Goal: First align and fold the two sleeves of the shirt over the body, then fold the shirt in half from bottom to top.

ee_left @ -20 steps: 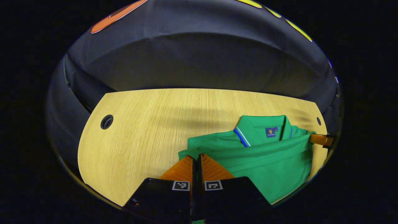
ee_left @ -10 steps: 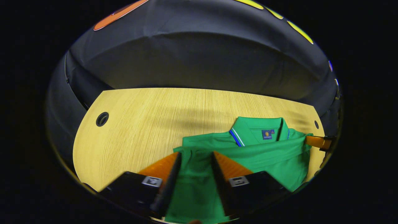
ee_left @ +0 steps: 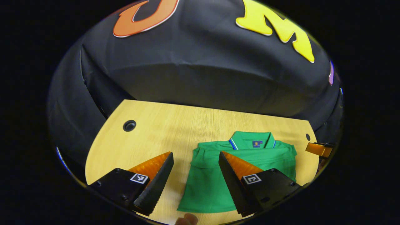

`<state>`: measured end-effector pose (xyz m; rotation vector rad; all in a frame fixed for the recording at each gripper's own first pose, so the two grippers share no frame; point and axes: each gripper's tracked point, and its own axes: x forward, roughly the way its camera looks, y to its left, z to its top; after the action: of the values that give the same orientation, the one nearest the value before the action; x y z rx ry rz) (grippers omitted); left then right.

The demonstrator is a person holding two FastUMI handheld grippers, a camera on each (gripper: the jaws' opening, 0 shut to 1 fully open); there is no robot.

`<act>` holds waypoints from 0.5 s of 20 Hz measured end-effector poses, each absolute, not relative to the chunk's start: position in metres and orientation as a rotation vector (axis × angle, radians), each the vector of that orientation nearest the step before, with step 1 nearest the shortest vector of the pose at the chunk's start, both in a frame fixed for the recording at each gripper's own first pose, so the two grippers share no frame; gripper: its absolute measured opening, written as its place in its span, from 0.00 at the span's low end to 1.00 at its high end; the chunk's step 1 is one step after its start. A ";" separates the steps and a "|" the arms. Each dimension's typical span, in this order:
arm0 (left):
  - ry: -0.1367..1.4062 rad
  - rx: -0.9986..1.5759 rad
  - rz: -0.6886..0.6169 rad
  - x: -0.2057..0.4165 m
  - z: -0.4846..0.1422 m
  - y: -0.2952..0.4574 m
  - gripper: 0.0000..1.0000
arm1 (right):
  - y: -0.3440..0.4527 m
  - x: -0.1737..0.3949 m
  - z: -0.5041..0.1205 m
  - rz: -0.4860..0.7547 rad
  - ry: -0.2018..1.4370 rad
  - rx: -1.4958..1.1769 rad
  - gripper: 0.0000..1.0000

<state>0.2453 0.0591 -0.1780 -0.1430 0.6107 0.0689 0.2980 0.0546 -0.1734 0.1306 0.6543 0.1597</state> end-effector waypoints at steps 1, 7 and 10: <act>0.590 -0.134 0.060 0.235 -0.160 0.059 0.94 | 0.050 0.286 -0.155 0.149 0.621 0.125 1.00; 0.409 -0.019 0.034 0.151 -0.047 0.066 0.96 | 0.031 0.189 -0.046 0.127 0.401 0.034 0.94; 0.302 0.027 0.028 0.106 0.000 0.063 0.95 | 0.024 0.139 0.002 0.116 0.258 -0.010 1.00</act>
<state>0.1061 0.0628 -0.0002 0.0266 0.3018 0.0276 0.1386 0.0241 0.0019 -0.0097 0.2580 0.1163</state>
